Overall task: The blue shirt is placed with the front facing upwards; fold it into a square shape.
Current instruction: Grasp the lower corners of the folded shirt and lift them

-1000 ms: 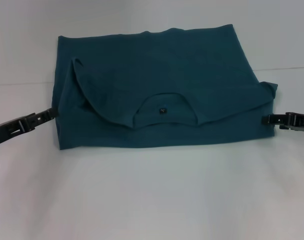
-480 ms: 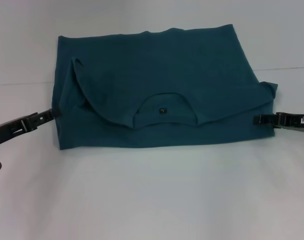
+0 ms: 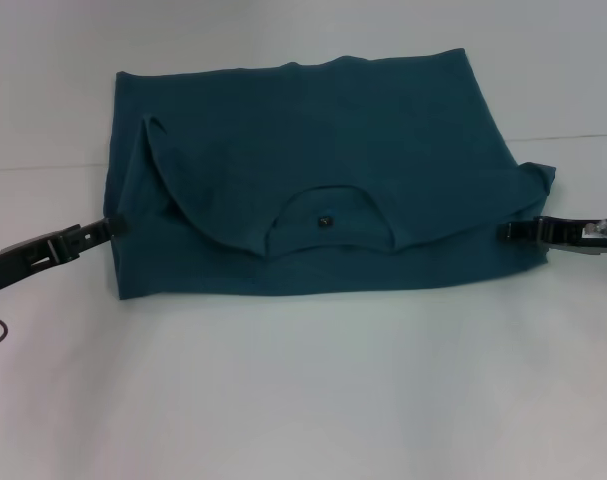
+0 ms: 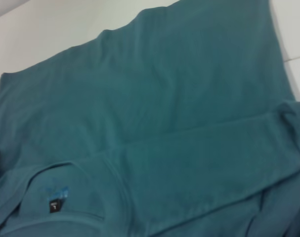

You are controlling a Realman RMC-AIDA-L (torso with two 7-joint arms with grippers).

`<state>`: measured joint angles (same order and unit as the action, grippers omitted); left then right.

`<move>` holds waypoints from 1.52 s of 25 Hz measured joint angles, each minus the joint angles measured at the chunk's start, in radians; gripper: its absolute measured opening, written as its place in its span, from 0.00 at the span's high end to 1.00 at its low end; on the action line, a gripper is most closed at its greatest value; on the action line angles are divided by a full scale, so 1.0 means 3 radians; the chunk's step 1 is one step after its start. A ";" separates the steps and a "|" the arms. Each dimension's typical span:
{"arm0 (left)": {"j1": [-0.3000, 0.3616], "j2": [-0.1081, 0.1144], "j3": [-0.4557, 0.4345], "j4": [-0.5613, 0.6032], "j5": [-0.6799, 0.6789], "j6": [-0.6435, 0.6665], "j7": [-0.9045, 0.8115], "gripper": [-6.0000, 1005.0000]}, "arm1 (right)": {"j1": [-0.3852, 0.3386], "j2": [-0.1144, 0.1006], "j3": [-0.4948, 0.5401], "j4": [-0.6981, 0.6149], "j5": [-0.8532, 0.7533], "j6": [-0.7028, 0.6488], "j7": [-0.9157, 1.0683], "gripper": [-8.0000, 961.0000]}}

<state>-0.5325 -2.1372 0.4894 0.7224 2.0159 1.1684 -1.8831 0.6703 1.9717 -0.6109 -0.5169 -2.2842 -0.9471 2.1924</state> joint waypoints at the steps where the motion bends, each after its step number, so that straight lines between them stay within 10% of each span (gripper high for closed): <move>1: 0.0000 0.0000 0.0000 0.0000 -0.0006 0.0000 0.0001 0.14 | 0.0009 0.0004 -0.0004 0.0000 0.0000 -0.0003 0.0000 0.37; 6: 0.0011 0.0001 0.0000 0.0000 -0.0014 -0.0005 0.0022 0.15 | 0.0043 0.0023 -0.0087 0.0000 -0.0004 -0.0021 -0.0002 0.63; 23: 0.0026 -0.0004 0.0009 -0.0051 0.0005 -0.0082 0.0046 0.17 | -0.0098 -0.0002 -0.0070 -0.0045 0.0098 -0.0075 -0.0003 0.97; 38: -0.0034 -0.0077 0.0777 -0.0197 0.0014 -0.1039 0.0217 0.20 | -0.0226 -0.0008 -0.0055 -0.0253 0.0245 -0.0361 -0.0040 0.97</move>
<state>-0.5427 -2.1604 0.7224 0.6634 2.0201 0.8568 -1.8181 0.6025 1.9693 -0.6273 -0.5928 -2.2106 -1.0553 2.1805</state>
